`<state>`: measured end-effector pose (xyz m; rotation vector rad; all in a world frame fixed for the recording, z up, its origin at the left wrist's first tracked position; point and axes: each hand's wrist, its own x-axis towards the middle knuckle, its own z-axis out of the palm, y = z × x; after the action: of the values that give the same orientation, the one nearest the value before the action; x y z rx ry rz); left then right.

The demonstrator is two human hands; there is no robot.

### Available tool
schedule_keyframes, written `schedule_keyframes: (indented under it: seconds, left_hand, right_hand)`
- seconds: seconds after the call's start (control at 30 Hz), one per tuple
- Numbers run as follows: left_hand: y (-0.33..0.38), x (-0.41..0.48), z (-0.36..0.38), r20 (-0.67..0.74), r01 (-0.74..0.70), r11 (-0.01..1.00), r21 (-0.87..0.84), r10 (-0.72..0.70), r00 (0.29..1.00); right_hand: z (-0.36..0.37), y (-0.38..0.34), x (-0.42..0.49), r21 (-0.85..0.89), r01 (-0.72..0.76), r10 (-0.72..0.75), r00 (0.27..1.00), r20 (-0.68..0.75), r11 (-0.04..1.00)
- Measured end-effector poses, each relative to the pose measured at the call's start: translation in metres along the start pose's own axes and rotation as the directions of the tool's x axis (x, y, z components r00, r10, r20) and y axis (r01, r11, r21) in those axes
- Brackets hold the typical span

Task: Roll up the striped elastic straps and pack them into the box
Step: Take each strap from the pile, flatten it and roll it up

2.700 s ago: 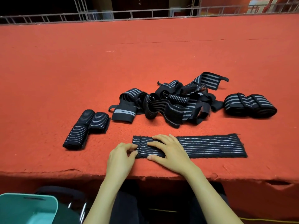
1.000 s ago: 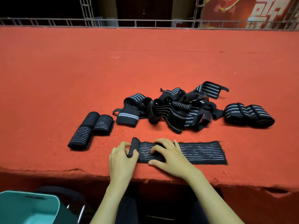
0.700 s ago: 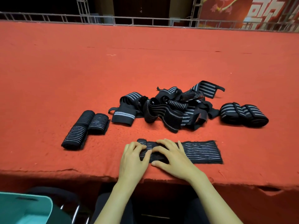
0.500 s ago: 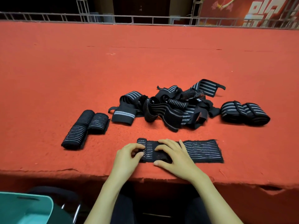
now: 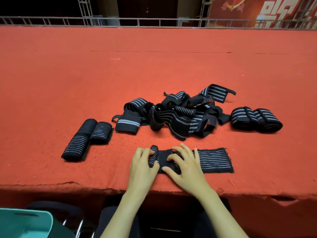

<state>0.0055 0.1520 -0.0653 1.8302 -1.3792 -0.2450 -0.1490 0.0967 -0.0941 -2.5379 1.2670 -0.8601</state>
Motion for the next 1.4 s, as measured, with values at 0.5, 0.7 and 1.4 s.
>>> schedule_keyframes:
  seconds: [0.5,0.7,1.4]
  left_hand:
    - [-0.002,0.008,-0.002,0.21,0.143,0.958,-0.25,-0.091,0.974]
    - [0.016,0.008,0.009,0.237,0.236,0.961,-0.142,-0.199,0.951]
    - [-0.042,0.016,-0.022,0.095,0.425,0.899,-0.104,-0.416,0.904]
  right_hand:
    - [-0.026,0.034,-0.012,0.004,-0.1,0.099,0.987,0.123,0.995]
    - [-0.03,0.03,-0.009,-0.114,-0.199,0.216,0.963,0.164,0.973]
    - [-0.028,0.02,0.009,-0.059,-0.591,0.583,0.805,-0.109,0.805]
